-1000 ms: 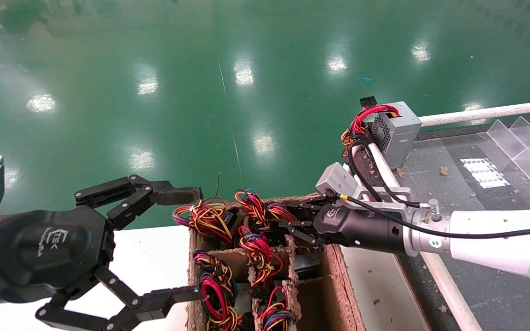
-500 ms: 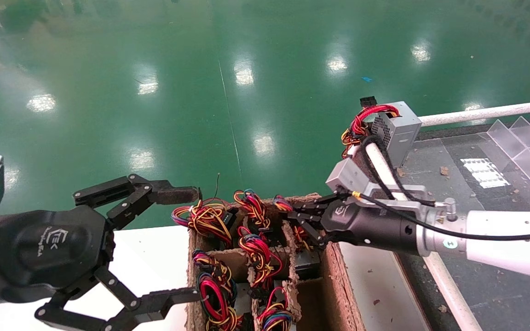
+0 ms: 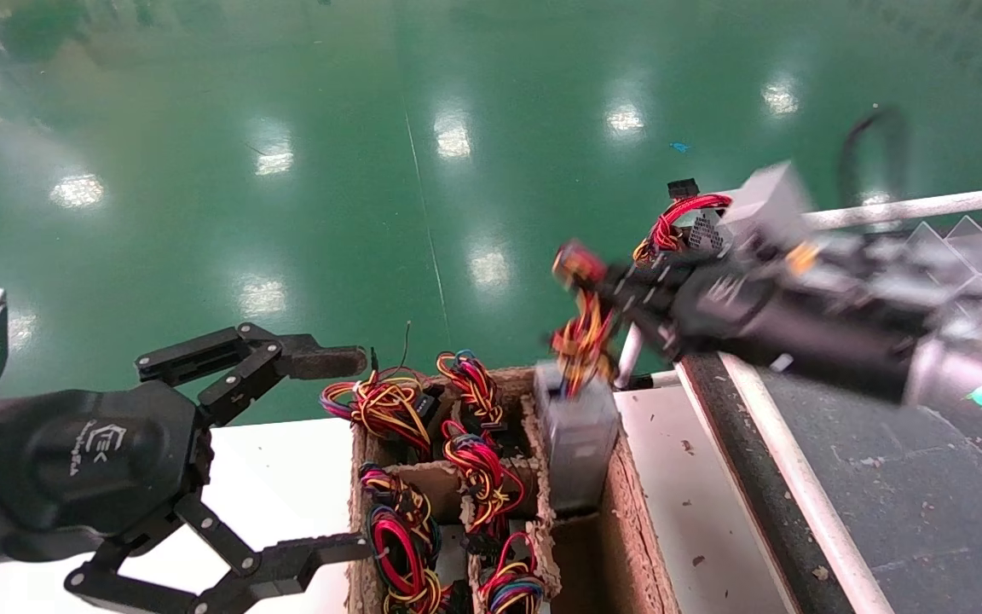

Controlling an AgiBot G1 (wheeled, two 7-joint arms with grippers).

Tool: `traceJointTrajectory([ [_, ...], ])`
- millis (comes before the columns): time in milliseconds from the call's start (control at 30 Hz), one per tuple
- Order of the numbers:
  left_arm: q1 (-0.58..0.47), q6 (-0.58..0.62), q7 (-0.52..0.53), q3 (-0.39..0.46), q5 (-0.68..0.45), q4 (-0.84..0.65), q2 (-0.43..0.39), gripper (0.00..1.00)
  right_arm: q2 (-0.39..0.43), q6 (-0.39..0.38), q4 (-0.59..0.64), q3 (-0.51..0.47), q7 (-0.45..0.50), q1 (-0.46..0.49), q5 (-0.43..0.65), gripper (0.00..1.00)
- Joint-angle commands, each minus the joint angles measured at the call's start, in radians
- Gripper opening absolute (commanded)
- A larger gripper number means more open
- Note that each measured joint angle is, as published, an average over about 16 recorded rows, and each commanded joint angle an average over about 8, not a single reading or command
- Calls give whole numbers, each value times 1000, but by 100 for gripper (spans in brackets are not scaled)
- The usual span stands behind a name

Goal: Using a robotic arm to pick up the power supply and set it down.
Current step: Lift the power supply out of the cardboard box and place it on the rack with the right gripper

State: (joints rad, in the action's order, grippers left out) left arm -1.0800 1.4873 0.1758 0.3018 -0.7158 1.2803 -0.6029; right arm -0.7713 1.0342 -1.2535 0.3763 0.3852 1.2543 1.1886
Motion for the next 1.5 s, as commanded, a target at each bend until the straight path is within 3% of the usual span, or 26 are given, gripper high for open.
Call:
traceJointTrajectory([
  [33,0,0,0,0,0,0,0,100,30,-7,-34,-27,6,4,-23,0],
  [367,0,0,0,1,0,0,0,100,145,-86,-81,-162,-42,125,-46,0],
  [633,0,0,0,1,1,0,0,100,192,-202,-31,-167,-70,205,102,0],
  [833,0,-1,-1,1,1,0,1,100,207,-229,69,-124,-81,249,230,0],
  [1133,0,-1,-1,2,1,0,1,100,163,-193,285,-45,-132,306,347,0],
  [1500,0,-1,-1,2,1,0,1,100,5,-171,573,22,-258,411,412,0],
])
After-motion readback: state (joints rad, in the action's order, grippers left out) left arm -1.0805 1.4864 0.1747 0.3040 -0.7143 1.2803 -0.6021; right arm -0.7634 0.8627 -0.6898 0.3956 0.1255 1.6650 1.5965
